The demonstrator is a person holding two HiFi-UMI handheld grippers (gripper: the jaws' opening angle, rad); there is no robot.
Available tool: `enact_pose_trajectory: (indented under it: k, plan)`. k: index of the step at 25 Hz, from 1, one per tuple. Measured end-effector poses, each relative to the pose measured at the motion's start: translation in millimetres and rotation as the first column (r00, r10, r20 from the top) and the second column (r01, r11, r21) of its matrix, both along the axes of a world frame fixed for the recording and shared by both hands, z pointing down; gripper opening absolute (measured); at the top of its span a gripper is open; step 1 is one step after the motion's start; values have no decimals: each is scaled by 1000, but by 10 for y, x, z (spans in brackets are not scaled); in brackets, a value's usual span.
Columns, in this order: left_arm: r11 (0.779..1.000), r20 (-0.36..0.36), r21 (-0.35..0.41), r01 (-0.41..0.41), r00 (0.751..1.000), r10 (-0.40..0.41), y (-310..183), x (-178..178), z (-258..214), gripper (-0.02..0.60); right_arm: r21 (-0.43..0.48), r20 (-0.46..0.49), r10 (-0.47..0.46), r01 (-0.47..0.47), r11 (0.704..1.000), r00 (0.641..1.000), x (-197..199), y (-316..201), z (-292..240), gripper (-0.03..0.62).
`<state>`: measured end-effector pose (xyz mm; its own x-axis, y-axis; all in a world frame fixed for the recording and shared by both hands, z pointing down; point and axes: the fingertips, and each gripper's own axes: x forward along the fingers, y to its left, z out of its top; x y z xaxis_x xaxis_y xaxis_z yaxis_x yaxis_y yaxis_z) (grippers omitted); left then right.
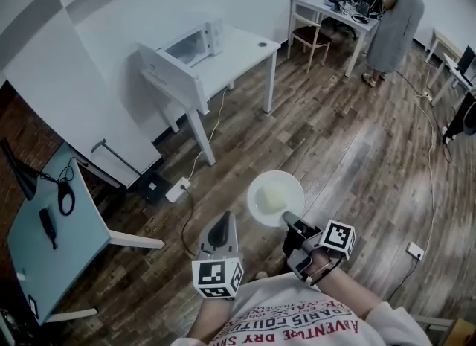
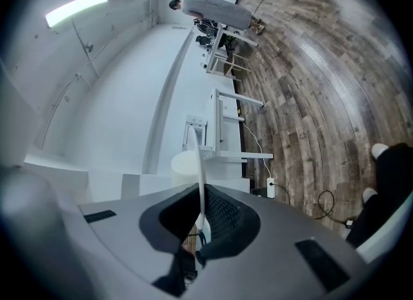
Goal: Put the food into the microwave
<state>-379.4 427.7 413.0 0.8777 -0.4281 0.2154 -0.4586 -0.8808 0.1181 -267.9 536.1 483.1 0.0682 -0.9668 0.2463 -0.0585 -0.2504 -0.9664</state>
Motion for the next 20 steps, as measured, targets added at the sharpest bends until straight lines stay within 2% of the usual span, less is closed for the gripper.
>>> enact_pose_trajectory:
  k: [4,9,15,20]
  plan:
    - [1000,1,-6,-1,1000,1,-95,132,45,6,3,27,-5,5,1000,1000,86,-57,68,21]
    - [1000,12,-12,13,1000,-13,-278,528,147,6,-11,35,-8,8,1000,999,507,-266,180,21]
    - [999,17,-2,54,998,-54,-592,1333,65,6,9,47,-45,45,999,998,1366,-668,91,21]
    - [996,-19,-4,91,996,-91,-862,2117,-36,6,34,-8,-107,107,994,994,2238,-1013,-85,20]
